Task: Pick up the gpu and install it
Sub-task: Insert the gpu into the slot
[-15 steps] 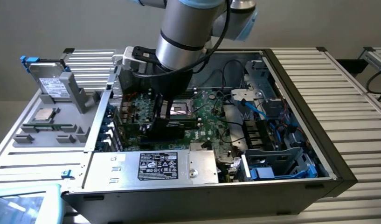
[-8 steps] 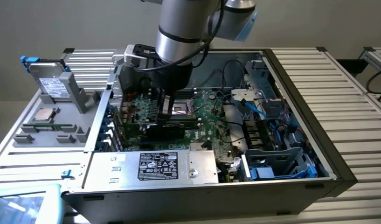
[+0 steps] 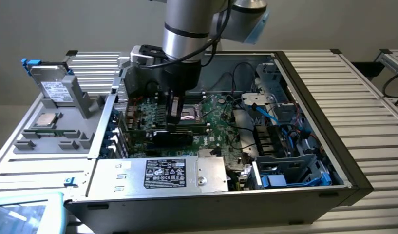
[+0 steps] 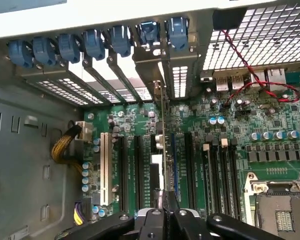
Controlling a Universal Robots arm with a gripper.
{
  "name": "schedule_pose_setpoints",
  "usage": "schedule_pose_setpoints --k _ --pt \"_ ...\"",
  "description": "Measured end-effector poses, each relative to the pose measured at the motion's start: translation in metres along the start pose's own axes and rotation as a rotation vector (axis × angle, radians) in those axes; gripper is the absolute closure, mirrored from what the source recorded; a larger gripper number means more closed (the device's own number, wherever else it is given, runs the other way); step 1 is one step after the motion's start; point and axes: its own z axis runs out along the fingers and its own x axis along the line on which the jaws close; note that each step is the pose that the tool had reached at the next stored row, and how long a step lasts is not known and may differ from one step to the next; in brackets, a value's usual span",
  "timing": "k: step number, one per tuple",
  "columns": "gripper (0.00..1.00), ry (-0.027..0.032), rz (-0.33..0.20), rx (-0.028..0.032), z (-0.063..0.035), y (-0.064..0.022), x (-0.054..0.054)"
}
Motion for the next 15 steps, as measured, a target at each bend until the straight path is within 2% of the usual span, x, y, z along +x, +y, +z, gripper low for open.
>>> schedule_pose_setpoints --k 3,4,6,10,13,15 --pt "0.88 0.0390 0.008 0.0080 -0.0005 0.0009 -0.004" --pt "0.88 0.0495 0.010 0.0098 -0.0006 0.0011 -0.005" --pt "0.88 0.0642 0.013 0.0121 -0.0008 0.0012 -0.006" --pt "0.88 0.0841 0.017 0.0139 -0.0013 0.0015 -0.009" --pt "0.88 0.0903 0.018 0.0159 -0.0031 0.0021 -0.013" --pt "0.88 0.0902 0.019 0.0204 -0.0056 0.0026 -0.014"
